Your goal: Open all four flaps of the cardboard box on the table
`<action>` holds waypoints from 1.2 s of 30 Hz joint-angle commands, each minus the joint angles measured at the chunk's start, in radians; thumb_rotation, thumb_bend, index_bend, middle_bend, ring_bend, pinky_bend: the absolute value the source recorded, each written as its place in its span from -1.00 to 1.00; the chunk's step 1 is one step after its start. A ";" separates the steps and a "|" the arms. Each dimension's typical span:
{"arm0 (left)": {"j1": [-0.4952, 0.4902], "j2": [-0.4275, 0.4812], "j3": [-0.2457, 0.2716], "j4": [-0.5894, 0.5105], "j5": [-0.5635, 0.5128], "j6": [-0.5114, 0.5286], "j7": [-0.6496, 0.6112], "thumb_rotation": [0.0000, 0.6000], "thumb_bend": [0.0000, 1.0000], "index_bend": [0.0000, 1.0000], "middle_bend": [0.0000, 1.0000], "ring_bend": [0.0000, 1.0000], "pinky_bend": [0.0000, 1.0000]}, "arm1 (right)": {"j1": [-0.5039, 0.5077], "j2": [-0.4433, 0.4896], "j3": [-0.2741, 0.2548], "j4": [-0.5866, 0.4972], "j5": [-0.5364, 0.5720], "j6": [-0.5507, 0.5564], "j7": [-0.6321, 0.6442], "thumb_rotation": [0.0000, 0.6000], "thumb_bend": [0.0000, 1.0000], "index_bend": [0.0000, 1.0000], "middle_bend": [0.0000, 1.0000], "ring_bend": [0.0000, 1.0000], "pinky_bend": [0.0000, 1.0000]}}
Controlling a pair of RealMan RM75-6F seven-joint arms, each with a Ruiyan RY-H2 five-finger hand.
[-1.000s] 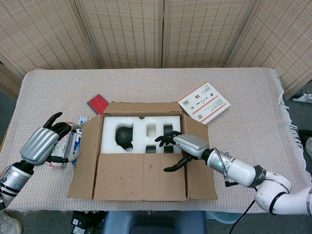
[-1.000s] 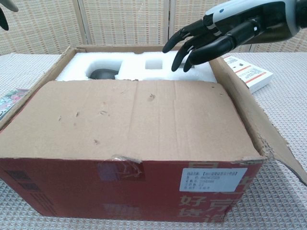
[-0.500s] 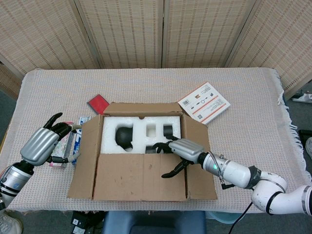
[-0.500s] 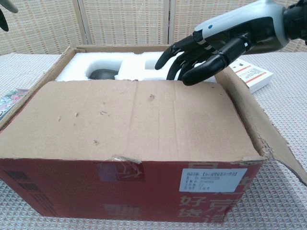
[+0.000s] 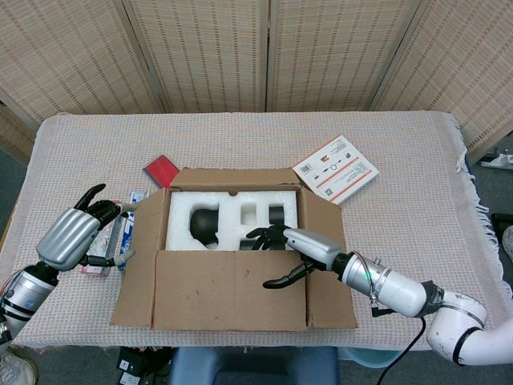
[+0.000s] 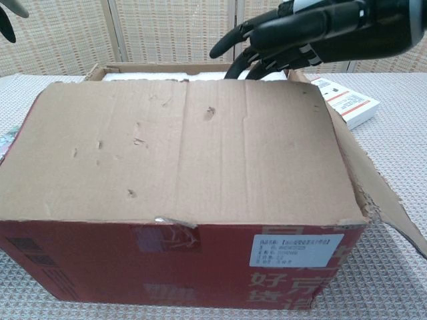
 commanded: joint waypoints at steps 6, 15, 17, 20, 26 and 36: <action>-0.009 -0.001 -0.004 -0.012 -0.006 -0.013 0.015 -0.25 -0.45 -0.51 -0.26 -0.42 -1.00 | 0.032 0.003 -0.217 0.207 -0.475 0.428 0.883 0.06 -0.90 -0.75 -0.45 -0.51 -1.00; -0.011 0.002 -0.007 -0.025 -0.014 -0.018 0.031 -0.24 -0.45 -0.51 -0.26 -0.42 -1.00 | 0.116 -0.046 -0.365 0.381 -0.611 0.653 1.146 0.06 -0.91 -0.75 -0.44 -0.39 -1.00; -0.011 0.003 -0.007 -0.026 -0.015 -0.019 0.033 -0.24 -0.45 -0.51 -0.26 -0.42 -1.00 | 0.128 -0.051 -0.385 0.394 -0.616 0.670 1.154 0.05 -0.91 -0.75 -0.41 -0.36 -0.99; -0.012 0.005 -0.008 -0.028 -0.017 -0.018 0.034 -0.25 -0.45 -0.51 -0.26 -0.42 -1.00 | 0.148 -0.054 -0.416 0.405 -0.616 0.690 1.161 0.06 -0.91 -0.75 -0.37 -0.31 -0.93; -0.013 0.004 -0.008 -0.030 -0.016 -0.021 0.035 -0.24 -0.45 -0.51 -0.26 -0.42 -1.00 | 0.190 -0.058 -0.461 0.406 -0.616 0.699 1.153 0.06 -0.91 -0.75 -0.28 -0.25 -0.92; -0.010 0.007 -0.008 -0.028 -0.015 -0.016 0.028 -0.25 -0.45 -0.51 -0.26 -0.42 -1.00 | 0.275 -0.074 -0.515 0.375 -0.624 0.669 1.113 0.06 -0.91 -0.78 -0.09 -0.15 -0.91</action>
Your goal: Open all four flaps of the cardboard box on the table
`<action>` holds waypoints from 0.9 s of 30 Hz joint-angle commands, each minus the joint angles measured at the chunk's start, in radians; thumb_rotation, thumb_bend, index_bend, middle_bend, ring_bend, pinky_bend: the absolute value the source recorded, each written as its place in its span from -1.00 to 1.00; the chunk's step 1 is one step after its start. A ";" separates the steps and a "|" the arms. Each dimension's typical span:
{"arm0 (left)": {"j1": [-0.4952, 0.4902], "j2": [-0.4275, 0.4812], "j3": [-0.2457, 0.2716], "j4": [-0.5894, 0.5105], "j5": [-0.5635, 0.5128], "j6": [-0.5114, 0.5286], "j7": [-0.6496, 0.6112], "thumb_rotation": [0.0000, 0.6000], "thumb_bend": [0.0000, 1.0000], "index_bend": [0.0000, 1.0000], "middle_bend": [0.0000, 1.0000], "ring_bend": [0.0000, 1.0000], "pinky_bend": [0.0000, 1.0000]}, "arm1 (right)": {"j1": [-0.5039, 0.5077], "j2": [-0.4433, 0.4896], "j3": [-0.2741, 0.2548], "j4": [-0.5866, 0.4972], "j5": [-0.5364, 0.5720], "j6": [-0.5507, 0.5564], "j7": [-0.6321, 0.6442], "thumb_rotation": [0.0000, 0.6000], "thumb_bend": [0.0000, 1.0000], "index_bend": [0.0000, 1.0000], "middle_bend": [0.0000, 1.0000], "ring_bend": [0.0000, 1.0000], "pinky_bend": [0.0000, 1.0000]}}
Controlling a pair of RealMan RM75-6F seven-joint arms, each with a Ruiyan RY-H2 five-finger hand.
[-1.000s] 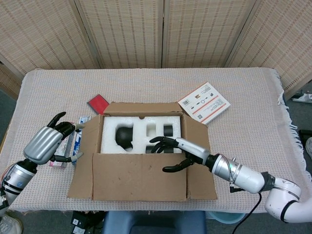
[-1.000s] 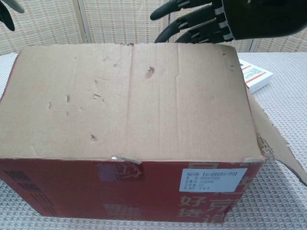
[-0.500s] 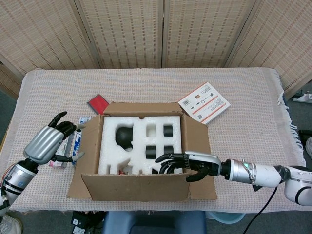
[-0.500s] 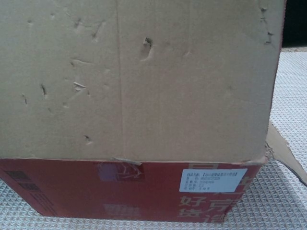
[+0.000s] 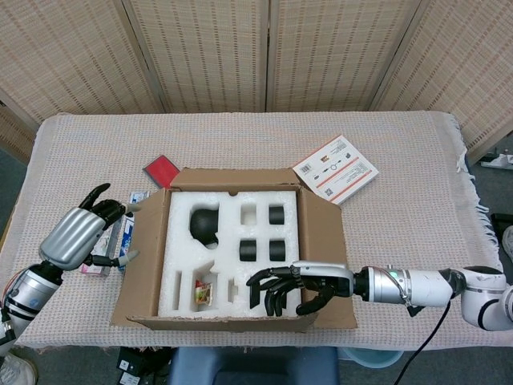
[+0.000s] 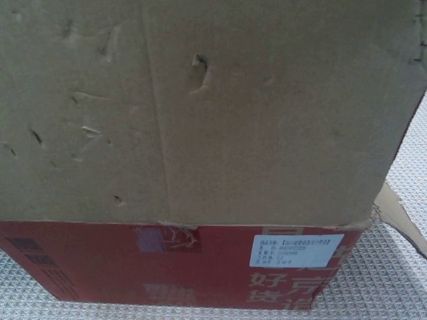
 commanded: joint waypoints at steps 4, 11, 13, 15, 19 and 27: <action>0.003 0.000 0.001 0.005 0.000 0.003 -0.007 -0.25 -0.45 -0.51 -0.26 -0.42 -1.00 | 0.047 -0.017 -0.028 -0.023 0.003 -0.029 -0.029 0.06 -0.91 -0.78 -0.08 -0.15 -0.91; 0.006 -0.002 0.002 0.015 0.000 0.007 -0.016 -0.25 -0.45 -0.51 -0.26 -0.42 -1.00 | 0.099 -0.040 -0.055 -0.050 0.007 -0.056 -0.059 0.06 -0.91 -0.78 -0.08 -0.15 -0.91; 0.007 -0.003 0.002 0.018 0.000 0.010 -0.019 -0.25 -0.45 -0.51 -0.26 -0.42 -1.00 | 0.115 -0.045 -0.063 -0.059 0.005 -0.060 -0.066 0.06 -0.91 -0.78 -0.08 -0.15 -0.91; 0.009 -0.004 0.002 0.021 0.001 0.014 -0.022 -0.25 -0.45 -0.51 -0.26 -0.42 -1.00 | 0.130 -0.048 -0.070 -0.069 0.006 -0.070 -0.079 0.06 -0.91 -0.78 -0.08 -0.14 -0.91; 0.014 -0.005 0.004 0.028 0.001 0.021 -0.028 -0.25 -0.45 -0.51 -0.26 -0.42 -1.00 | 0.149 -0.047 -0.084 -0.089 0.016 -0.083 -0.112 0.06 -0.91 -0.78 -0.09 -0.15 -0.91; 0.028 -0.011 0.001 0.047 -0.012 0.040 -0.038 -0.25 -0.45 -0.51 -0.26 -0.42 -1.00 | 0.093 0.004 -0.060 -0.164 0.139 -0.138 -0.454 0.06 -0.91 -0.79 -0.11 -0.17 -0.91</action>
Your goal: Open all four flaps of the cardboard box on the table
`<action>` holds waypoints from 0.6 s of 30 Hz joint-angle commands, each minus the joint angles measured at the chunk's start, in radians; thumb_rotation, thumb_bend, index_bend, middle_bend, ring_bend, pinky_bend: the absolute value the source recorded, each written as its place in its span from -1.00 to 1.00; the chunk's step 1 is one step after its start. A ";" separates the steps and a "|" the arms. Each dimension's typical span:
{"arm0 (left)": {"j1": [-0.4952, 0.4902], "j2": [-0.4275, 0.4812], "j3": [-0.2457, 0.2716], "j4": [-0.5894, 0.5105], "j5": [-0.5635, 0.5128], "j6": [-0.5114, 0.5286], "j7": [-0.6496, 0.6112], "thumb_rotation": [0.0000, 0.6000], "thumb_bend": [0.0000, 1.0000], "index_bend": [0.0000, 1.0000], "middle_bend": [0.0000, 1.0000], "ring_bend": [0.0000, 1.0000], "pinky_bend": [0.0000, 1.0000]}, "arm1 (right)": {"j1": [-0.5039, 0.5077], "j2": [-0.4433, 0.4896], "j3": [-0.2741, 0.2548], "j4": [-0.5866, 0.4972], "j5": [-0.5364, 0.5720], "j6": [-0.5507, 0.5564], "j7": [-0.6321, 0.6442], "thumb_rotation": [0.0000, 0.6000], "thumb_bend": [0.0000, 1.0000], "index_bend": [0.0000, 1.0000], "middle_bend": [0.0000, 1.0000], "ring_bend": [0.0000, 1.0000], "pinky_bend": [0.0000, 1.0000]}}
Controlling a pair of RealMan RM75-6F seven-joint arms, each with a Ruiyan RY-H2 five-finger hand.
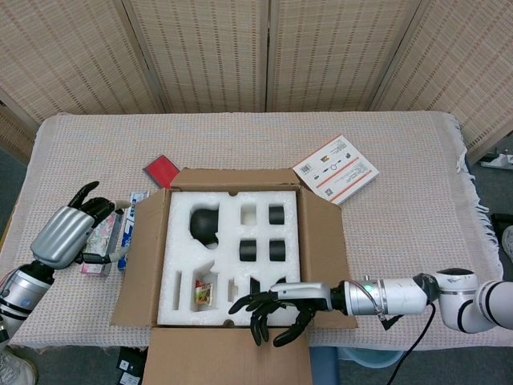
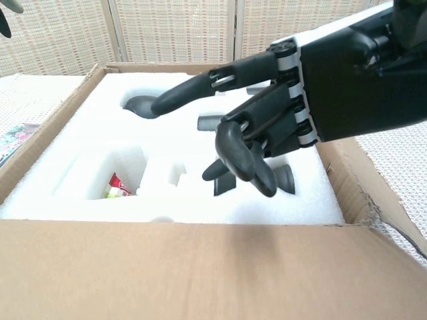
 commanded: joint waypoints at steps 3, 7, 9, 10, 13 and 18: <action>0.012 -0.011 -0.004 0.011 -0.019 0.015 0.010 -0.25 -0.45 -0.52 -0.26 -0.42 -1.00 | -0.114 0.068 0.060 -0.105 0.186 -0.064 -0.495 0.06 -0.91 -0.79 -0.16 -0.21 -0.92; 0.029 -0.030 -0.012 0.027 -0.049 0.043 0.029 -0.25 -0.45 -0.53 -0.27 -0.42 -1.00 | -0.236 0.092 0.122 -0.167 0.357 -0.054 -0.914 0.06 -0.91 -0.79 -0.23 -0.27 -0.92; 0.036 -0.036 -0.015 0.037 -0.068 0.048 0.030 -0.25 -0.45 -0.55 -0.27 -0.42 -1.00 | -0.301 0.086 0.150 -0.197 0.445 -0.025 -1.102 0.06 -0.90 -0.79 -0.31 -0.31 -0.92; 0.039 -0.038 -0.016 0.041 -0.075 0.049 0.029 -0.25 -0.45 -0.55 -0.27 -0.42 -1.00 | -0.325 0.084 0.158 -0.208 0.474 -0.014 -1.165 0.06 -0.90 -0.79 -0.36 -0.33 -0.92; 0.047 -0.045 -0.017 0.059 -0.098 0.051 0.034 -0.26 -0.45 -0.57 -0.28 -0.43 -1.00 | -0.401 0.071 0.185 -0.221 0.551 0.043 -1.357 0.06 -0.89 -0.79 -0.50 -0.41 -0.93; 0.057 -0.061 -0.022 0.093 -0.134 0.046 0.028 -0.25 -0.45 -0.57 -0.29 -0.43 -1.00 | -0.516 0.033 0.236 -0.201 0.655 0.157 -1.625 0.08 -0.89 -0.79 -0.56 -0.47 -0.93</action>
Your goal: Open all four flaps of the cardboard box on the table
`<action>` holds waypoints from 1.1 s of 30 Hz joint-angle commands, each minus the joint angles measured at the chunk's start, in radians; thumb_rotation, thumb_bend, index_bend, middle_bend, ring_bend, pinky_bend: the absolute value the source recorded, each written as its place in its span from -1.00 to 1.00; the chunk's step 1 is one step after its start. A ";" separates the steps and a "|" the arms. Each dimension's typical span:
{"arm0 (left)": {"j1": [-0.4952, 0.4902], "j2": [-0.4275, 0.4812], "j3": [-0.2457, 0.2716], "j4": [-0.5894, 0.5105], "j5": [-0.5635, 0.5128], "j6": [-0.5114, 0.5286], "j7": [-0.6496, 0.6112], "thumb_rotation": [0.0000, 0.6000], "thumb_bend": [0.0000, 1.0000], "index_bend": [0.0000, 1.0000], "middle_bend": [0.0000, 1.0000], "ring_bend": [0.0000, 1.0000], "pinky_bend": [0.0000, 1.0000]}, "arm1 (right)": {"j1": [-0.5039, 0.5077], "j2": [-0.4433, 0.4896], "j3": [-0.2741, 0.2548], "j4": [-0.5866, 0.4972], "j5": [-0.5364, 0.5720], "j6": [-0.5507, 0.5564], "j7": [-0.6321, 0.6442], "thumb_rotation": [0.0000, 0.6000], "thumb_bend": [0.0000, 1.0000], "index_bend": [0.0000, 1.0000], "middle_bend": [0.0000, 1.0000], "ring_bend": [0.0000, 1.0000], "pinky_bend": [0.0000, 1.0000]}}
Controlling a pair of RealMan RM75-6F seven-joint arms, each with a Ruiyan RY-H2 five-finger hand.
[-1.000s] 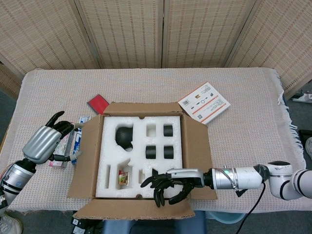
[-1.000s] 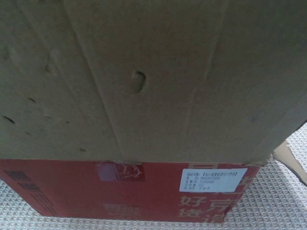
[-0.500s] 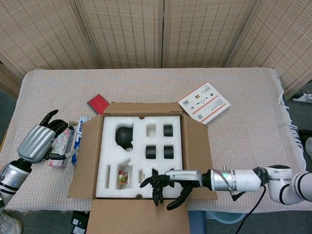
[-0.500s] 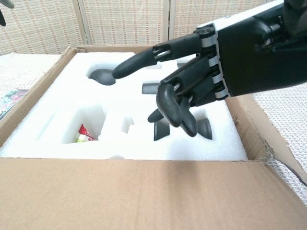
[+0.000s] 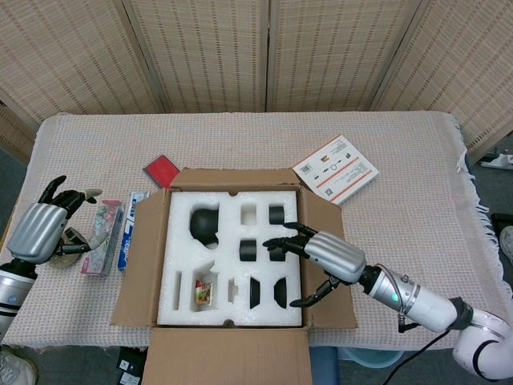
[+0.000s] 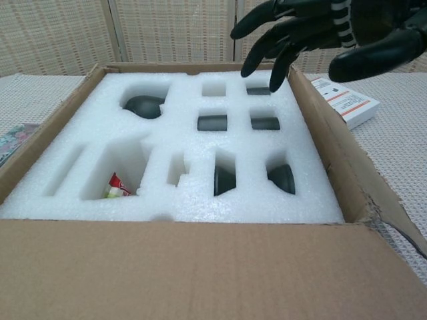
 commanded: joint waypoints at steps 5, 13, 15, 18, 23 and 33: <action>0.010 -0.012 -0.009 0.031 -0.040 -0.005 0.006 -0.26 -0.45 -0.57 -0.29 -0.43 -1.00 | -0.246 -0.037 0.117 -0.002 0.248 0.150 -0.402 0.07 -0.89 -0.79 -0.59 -0.51 -0.93; 0.037 -0.025 -0.006 0.037 -0.093 -0.003 0.041 -0.26 -0.45 -0.58 -0.32 -0.45 -1.00 | -0.359 -0.095 0.149 0.078 0.308 0.236 -0.566 0.19 -0.89 -0.90 -0.74 -0.61 -0.93; 0.049 -0.031 -0.003 0.039 -0.109 0.004 0.056 -0.25 -0.44 -0.60 -0.34 -0.46 -1.00 | -0.393 -0.118 0.153 0.106 0.320 0.263 -0.604 0.27 -0.89 -0.93 -0.76 -0.61 -0.93; 0.073 -0.050 -0.002 0.045 -0.130 0.036 0.076 -0.26 -0.44 -0.61 -0.37 -0.48 -1.00 | -0.440 -0.145 0.153 0.132 0.337 0.288 -0.634 0.37 -0.89 -0.97 -0.79 -0.63 -0.93; 0.117 -0.102 0.000 0.075 -0.138 0.111 0.101 -0.25 -0.44 -0.62 -0.43 -0.50 -1.00 | -0.502 -0.154 0.150 0.151 0.359 0.290 -0.613 0.49 -0.89 -1.00 -0.87 -0.72 -0.93; 0.195 -0.148 0.043 0.076 -0.110 0.188 0.157 -0.25 -0.44 -0.62 -0.44 -0.50 -1.00 | -0.599 -0.150 0.149 0.159 0.392 0.275 -0.604 0.48 -0.83 -1.00 -1.00 -0.89 -1.00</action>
